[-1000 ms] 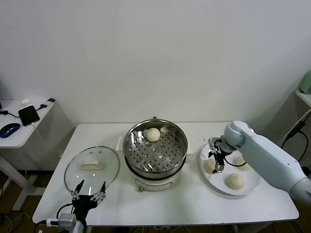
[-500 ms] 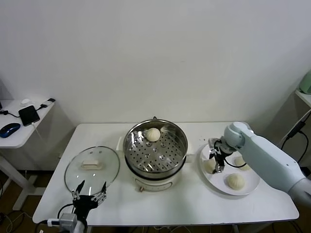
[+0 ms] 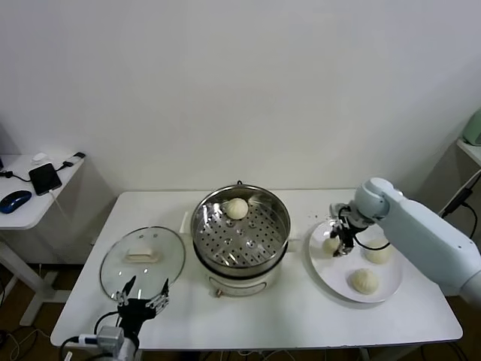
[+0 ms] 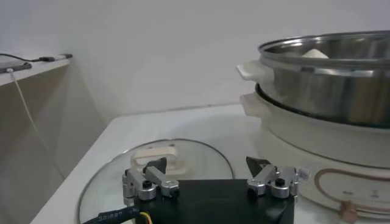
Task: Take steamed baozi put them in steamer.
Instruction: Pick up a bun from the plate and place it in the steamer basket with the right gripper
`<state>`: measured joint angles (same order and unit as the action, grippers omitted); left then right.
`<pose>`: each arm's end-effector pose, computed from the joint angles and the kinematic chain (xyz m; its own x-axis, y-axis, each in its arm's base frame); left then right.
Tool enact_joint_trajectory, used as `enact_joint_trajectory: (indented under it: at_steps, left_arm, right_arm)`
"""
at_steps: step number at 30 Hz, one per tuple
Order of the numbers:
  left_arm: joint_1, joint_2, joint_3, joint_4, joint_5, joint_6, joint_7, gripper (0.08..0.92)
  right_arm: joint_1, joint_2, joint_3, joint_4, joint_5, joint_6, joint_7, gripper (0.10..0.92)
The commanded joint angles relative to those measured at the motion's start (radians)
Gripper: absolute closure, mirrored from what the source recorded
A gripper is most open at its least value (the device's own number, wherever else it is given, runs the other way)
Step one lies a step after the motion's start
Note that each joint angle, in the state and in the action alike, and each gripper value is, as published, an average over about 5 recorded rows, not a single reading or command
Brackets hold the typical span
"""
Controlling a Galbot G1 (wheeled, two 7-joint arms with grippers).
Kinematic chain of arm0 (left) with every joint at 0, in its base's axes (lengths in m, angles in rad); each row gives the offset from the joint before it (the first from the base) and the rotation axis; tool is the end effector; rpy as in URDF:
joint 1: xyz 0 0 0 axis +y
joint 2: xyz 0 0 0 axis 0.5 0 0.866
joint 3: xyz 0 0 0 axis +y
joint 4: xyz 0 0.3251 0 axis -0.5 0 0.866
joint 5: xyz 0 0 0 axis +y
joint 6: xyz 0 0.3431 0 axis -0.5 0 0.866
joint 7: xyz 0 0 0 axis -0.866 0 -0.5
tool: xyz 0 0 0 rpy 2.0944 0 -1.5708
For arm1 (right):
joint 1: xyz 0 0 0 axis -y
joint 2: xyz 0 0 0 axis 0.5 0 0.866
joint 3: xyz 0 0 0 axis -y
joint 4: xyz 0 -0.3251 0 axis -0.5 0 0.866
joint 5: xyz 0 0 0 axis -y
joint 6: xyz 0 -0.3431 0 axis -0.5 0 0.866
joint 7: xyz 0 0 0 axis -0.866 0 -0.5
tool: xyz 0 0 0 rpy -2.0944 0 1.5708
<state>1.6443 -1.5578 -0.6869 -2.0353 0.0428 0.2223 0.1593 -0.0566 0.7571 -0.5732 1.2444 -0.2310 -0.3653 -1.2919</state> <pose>0.1543 0.0521 -0.3114 -0.9345 -0.0061 0.3560 0.0273 0.9957 0.0888 0.5070 -0.1177 -0.1550 -0.1397 -0.0959 0.9855 -0.9899 0.0381 -0.1366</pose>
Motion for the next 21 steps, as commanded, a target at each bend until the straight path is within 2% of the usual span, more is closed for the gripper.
enact_joint_trajectory:
  at_steps: [1, 6, 12, 21]
  left_arm:
    - [-0.006, 0.000, 0.003, -0.001, 0.016, -0.002, -0.003, 0.177]
    - [-0.014, -0.001, 0.005, -0.009, 0.038, 0.013, -0.011, 0.177]
    - [-0.021, 0.000, -0.003, -0.027, 0.039, 0.020, -0.016, 0.177]
    - [-0.025, 0.003, -0.010, -0.055, 0.039, 0.026, -0.023, 0.177]
  right_arm:
    - [0.244, -0.093, -0.184, 0.086, 0.155, -0.061, -0.017, 0.461]
    - [0.540, -0.085, -0.441, 0.153, 0.378, -0.172, -0.041, 0.457]
    - [0.802, 0.073, -0.647, 0.146, 0.605, -0.256, -0.040, 0.457]
    - [0.782, 0.401, -0.669, 0.027, 0.687, -0.313, -0.003, 0.457]
